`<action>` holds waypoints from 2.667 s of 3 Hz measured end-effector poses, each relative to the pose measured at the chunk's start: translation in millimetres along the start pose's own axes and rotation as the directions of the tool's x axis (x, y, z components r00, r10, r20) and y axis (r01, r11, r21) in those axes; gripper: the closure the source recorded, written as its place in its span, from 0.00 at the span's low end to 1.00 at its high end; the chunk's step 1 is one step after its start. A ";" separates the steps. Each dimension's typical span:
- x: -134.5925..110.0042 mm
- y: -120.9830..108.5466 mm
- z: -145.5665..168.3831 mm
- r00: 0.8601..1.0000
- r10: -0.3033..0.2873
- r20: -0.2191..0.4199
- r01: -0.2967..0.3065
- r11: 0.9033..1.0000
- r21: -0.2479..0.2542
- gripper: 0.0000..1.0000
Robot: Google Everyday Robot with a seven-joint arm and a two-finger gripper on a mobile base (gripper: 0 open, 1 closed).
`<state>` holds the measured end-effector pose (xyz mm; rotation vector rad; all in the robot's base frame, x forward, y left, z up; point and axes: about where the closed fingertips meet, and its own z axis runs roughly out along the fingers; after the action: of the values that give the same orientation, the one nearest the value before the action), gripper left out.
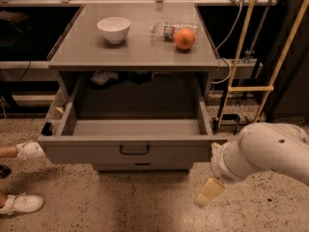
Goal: Close top drawer
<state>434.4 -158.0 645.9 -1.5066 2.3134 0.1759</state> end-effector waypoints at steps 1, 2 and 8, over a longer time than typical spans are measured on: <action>-20.8 -17.0 -11.3 1.000 0.000 0.020 -0.001 0.999 0.040 0.00; -65.2 -15.4 12.7 0.997 -0.070 0.022 0.070 0.997 -0.008 0.00; -178.2 -111.3 23.1 0.979 -0.068 0.192 0.059 0.997 0.053 0.00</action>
Offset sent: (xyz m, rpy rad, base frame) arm 0.0774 0.1182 -0.0006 0.0121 0.0237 0.1821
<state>604.2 -45.2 701.9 -1.4688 2.1005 0.2379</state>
